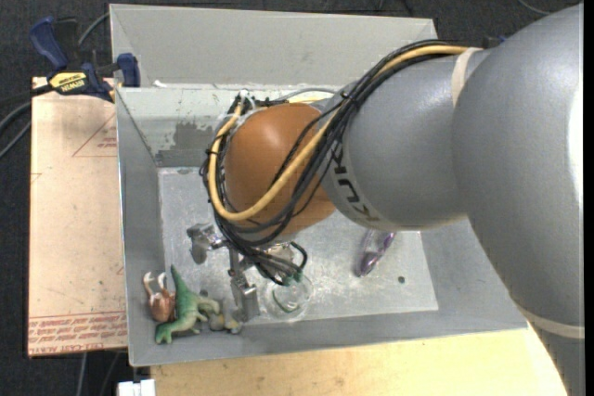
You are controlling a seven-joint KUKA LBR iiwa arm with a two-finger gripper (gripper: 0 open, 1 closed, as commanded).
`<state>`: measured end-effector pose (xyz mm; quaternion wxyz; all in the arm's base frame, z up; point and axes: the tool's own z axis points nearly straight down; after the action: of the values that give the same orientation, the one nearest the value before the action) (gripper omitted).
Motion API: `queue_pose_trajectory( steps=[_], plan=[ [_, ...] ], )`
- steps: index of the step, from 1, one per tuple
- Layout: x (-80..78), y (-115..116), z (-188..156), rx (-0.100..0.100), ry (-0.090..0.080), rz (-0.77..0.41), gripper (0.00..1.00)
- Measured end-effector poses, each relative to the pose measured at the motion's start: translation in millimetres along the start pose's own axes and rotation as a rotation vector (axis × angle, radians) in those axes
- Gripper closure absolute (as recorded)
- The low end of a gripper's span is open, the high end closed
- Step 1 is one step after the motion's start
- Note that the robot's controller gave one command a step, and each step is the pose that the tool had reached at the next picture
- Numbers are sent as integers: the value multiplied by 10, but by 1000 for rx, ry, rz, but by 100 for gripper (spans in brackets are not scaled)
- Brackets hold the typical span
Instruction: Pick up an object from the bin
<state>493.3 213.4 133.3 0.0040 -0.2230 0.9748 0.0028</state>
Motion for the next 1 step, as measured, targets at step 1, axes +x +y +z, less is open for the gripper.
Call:
queue_pose_trajectory(
  steps=[1],
  plan=[
    [41,78,576,4,-7,-40,0]
  ],
)
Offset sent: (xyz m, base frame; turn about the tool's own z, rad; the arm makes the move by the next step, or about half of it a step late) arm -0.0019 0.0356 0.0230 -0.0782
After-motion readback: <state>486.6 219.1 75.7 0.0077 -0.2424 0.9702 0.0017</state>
